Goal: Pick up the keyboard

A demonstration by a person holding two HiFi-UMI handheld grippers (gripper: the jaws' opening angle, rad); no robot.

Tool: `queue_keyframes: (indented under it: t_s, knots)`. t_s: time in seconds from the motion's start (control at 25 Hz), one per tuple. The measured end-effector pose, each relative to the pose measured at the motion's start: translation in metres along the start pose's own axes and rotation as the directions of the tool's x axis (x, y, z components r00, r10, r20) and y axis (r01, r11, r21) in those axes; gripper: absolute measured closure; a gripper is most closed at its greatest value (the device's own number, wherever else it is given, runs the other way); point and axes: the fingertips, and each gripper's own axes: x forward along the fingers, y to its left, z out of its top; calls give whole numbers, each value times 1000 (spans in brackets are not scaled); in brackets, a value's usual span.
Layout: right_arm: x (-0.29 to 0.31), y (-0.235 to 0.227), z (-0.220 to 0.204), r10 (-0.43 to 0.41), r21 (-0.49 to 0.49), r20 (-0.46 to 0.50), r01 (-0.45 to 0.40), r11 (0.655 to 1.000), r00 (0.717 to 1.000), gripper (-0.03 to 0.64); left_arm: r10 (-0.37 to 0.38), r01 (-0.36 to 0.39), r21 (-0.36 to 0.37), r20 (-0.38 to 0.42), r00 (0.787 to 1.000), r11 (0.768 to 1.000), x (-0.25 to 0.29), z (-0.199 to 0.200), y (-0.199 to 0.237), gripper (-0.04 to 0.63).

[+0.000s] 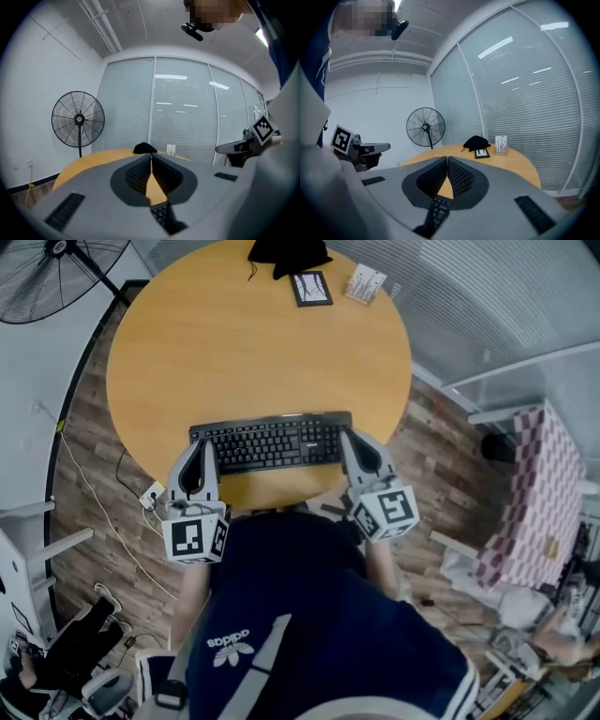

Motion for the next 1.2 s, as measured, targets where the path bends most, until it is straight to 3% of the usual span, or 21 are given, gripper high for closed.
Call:
queue_keyframes:
  t_s: [0.2,0.48,0.6,0.68,0.92,1.2]
  knots:
    - [5,-1,-2,31,11,-12,-31,999,999,611,11,-11,-3,-17,1000,1000,4,-7,15,586]
    - [16,-18,-13,29,49,-62,-26,998,998,609,42,-52,-74,-133,990,996,11,-42,44,584]
    - [19,-33,-23,7,51,-88,-2,999,996,601,35,-53,-91,-195,980,994,15,-58,55,538]
    - [22,-48,-32,-7,58,-121,14,998,993,562,28,-51,-91,-234,972,994,19,-68,64,516]
    - [30,-97,-56,-74,137,-162,97,986,984,538,30,-82,-124,-375,927,989,34,-109,89,478]
    - [43,-128,-94,-112,155,-262,156,976,959,538,27,-123,-158,-505,863,980,47,-157,108,464]
